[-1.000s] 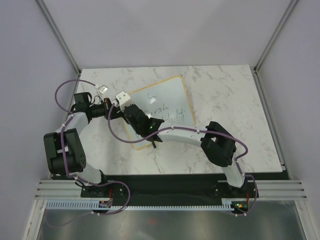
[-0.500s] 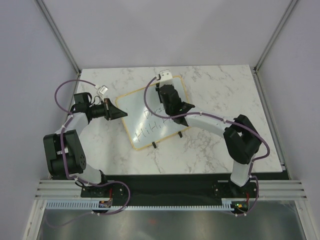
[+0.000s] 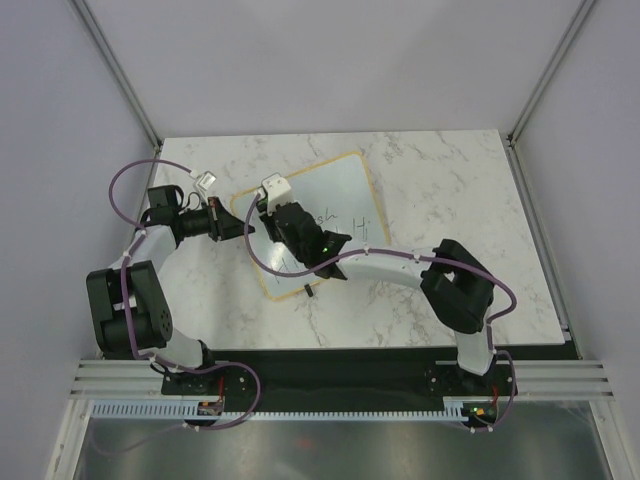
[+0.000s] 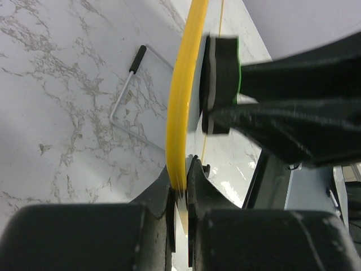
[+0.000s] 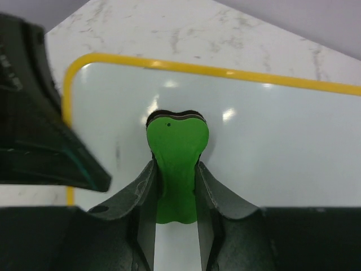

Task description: Erase the whiteboard

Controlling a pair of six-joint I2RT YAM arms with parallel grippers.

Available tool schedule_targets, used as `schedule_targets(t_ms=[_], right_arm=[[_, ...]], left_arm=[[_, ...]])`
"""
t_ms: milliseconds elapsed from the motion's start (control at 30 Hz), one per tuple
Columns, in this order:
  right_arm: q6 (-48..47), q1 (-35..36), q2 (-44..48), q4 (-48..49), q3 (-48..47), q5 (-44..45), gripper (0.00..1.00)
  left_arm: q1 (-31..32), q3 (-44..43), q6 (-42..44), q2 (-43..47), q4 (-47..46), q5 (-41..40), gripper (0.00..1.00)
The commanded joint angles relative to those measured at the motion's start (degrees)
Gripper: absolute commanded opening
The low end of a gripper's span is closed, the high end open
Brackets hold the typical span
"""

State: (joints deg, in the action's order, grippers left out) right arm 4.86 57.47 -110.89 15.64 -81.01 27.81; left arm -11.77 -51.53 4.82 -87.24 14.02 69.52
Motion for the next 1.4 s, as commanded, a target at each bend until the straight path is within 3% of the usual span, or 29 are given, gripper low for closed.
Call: schedule_targets(t_ms=[0, 200, 267, 600, 767, 967, 1167, 1267, 1367], right_arm=[[2.96, 0.45, -2.75, -0.34, -2.56, -7.42, 0.00], [-2.22, 0.45, -8.11, -11.05, -15.03, -8.12, 0.00], [-2.05, 0.62, -8.73, -11.68, -15.23, -8.13, 0.00], [4.10, 4.57, -3.81, -12.12, 3.38, -5.93, 0.00], [6.74, 5.37, -1.61, -10.37, 8.06, -4.09, 0.00], [4.19, 3.44, -0.73, -11.59, 3.67, 1.62, 0.00], [1.74, -2.80, 2.08, -12.38, 5.16, 1.36, 0.00], [-6.51, -2.54, 0.86, -17.45, 0.35, -5.81, 0.00], [-11.96, -1.66, -3.27, -23.70, -9.23, -7.60, 0.00]], left_arm=[[0.43, -1.21, 12.41, 1.81, -4.79, -12.74, 0.02], [0.43, -1.12, 12.41, 2.78, -4.62, -12.83, 0.02], [0.43, -1.21, 12.32, 2.78, -4.62, -12.83, 0.02], [0.43, -1.21, 13.02, 2.78, -4.35, -13.44, 0.02], [0.35, -1.38, 13.02, 2.17, -4.44, -13.53, 0.02], [0.34, -1.38, 13.99, 2.34, -3.56, -14.32, 0.02], [0.43, -1.56, 14.87, 2.69, -2.33, -14.58, 0.02], [0.34, -2.00, 15.57, 2.78, -1.28, -14.67, 0.02], [0.43, -2.17, 15.66, 3.13, -1.10, -14.59, 0.02]])
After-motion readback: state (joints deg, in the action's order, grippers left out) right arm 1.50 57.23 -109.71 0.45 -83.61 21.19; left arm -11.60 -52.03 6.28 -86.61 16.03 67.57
